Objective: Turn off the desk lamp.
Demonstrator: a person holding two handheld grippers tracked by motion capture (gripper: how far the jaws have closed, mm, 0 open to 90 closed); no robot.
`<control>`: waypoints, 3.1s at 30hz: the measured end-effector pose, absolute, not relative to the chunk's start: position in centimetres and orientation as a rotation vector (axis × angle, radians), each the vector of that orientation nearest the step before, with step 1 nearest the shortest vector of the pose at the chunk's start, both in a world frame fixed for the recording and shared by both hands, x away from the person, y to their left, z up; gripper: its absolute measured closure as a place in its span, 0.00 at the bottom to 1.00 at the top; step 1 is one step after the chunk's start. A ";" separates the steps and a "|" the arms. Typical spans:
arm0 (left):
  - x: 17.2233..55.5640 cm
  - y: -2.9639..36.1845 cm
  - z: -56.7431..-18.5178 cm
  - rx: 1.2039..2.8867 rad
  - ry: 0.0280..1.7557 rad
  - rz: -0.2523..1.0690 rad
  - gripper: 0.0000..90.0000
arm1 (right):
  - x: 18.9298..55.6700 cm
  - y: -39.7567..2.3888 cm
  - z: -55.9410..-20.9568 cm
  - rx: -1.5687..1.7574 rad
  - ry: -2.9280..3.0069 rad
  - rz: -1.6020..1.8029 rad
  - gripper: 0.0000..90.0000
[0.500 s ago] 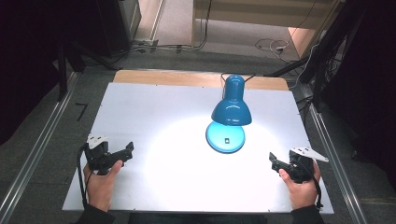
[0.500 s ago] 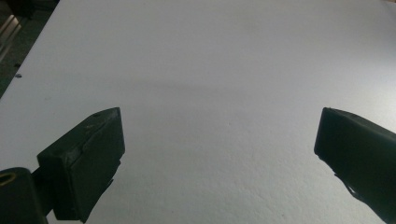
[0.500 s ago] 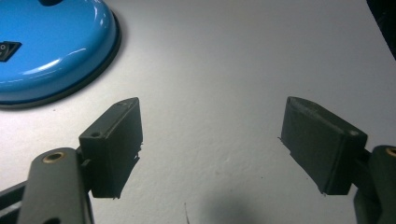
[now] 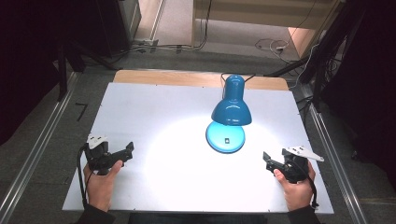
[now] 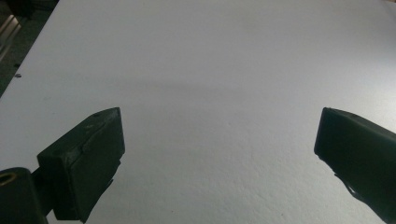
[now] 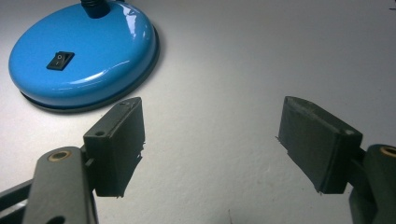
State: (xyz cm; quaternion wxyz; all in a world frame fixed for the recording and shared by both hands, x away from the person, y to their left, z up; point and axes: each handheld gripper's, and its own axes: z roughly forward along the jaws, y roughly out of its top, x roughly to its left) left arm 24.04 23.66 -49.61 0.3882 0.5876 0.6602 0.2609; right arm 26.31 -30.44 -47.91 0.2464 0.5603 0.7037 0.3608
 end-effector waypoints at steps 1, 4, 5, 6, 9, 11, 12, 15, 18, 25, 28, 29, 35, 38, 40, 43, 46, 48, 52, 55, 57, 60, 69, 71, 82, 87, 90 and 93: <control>24.0 23.7 -49.6 1.498 1.679 0.662 0.03 | 26.3 -30.3 -47.9 1.527 1.924 0.986 0.24; 24.0 23.6 -49.6 1.498 1.679 0.664 0.03 | 26.4 -30.0 -47.9 1.514 1.937 0.983 0.25; 24.0 23.6 -49.6 1.498 1.679 0.664 0.03 | 26.3 -29.9 -47.9 1.513 1.941 0.988 0.26; 24.0 23.6 -49.6 1.498 1.679 0.664 0.03 | 26.3 -29.7 -47.8 1.512 1.942 0.987 0.26; 24.0 23.6 -49.6 1.498 1.679 0.664 0.03 | 26.3 -29.4 -47.7 1.496 1.950 0.995 0.26; 24.0 23.6 -49.6 1.497 1.679 0.664 0.03 | 26.3 -29.2 -47.6 1.489 1.952 1.003 0.26; 24.0 23.6 -49.6 1.497 1.679 0.664 0.03 | 26.4 -29.1 -47.6 1.486 1.955 1.007 0.26; 24.0 23.6 -49.6 1.500 1.678 0.663 0.03 | 26.4 -28.9 -47.6 1.487 1.959 1.011 0.26; 24.0 23.6 -49.6 1.500 1.678 0.663 0.03 | 26.4 -28.7 -47.6 1.482 1.966 1.014 0.26; 24.0 23.6 -49.6 1.501 1.677 0.662 0.03 | 26.6 -28.1 -47.5 1.469 1.976 1.026 0.26; 24.0 23.6 -49.6 1.501 1.677 0.662 0.03 | 26.6 -27.7 -47.4 1.464 1.977 1.036 0.26; 24.0 23.6 -49.6 1.501 1.677 0.662 0.03 | 26.7 -27.6 -47.3 1.458 1.980 1.040 0.26; 24.0 23.6 -49.6 1.495 1.678 0.662 0.03 | 26.9 -26.9 -47.2 1.439 1.994 1.049 0.26; 24.0 23.6 -49.6 1.498 1.677 0.661 0.03 | 26.9 -26.6 -47.2 1.437 1.994 1.053 0.26; 24.0 23.6 -49.6 1.499 1.677 0.661 0.03 | 27.0 -26.6 -47.2 1.435 1.998 1.058 0.26; 24.0 23.6 -49.6 1.497 1.677 0.661 0.03 | 27.0 -26.4 -47.1 1.431 1.996 1.065 0.26; 24.1 23.6 -49.6 1.498 1.677 0.661 0.03 | 27.1 -26.3 -47.1 1.425 1.998 1.072 0.26; 24.1 23.6 -49.6 1.497 1.677 0.661 0.03 | 27.2 -26.1 -47.1 1.417 2.004 1.084 0.28; 24.1 23.6 -49.6 1.494 1.677 0.661 0.03 | 27.3 -25.7 -47.1 1.410 2.014 1.104 0.28; 24.1 23.6 -49.6 1.496 1.677 0.661 0.03 | 27.4 -25.4 -47.2 1.391 2.025 1.104 0.27; 24.0 23.6 -49.6 1.496 1.676 0.660 0.03 | 27.5 -25.2 -47.2 1.392 2.029 1.113 0.28; 24.1 23.6 -49.6 1.497 1.677 0.660 0.03 | 27.6 -25.1 -47.2 1.391 2.036 1.121 0.28; 24.1 23.6 -49.6 1.499 1.676 0.659 0.03 | 27.8 -24.6 -47.3 1.389 2.040 1.129 0.30; 24.1 23.6 -49.6 1.500 1.676 0.659 0.03 | 27.8 -24.4 -47.3 1.390 2.042 1.133 0.30; 24.1 23.6 -49.6 1.499 1.677 0.659 0.03 | 28.1 -23.6 -47.2 1.373 2.060 1.154 0.34; 24.1 23.7 -49.6 1.497 1.677 0.660 0.03 | 28.2 -23.1 -47.2 1.363 2.065 1.160 0.35; 24.1 23.7 -49.6 1.496 1.677 0.659 0.03 | 28.4 -22.9 -47.2 1.356 2.067 1.158 0.36; 24.1 23.7 -49.6 1.496 1.676 0.659 0.03 | 28.5 -22.6 -47.2 1.360 2.073 1.163 0.37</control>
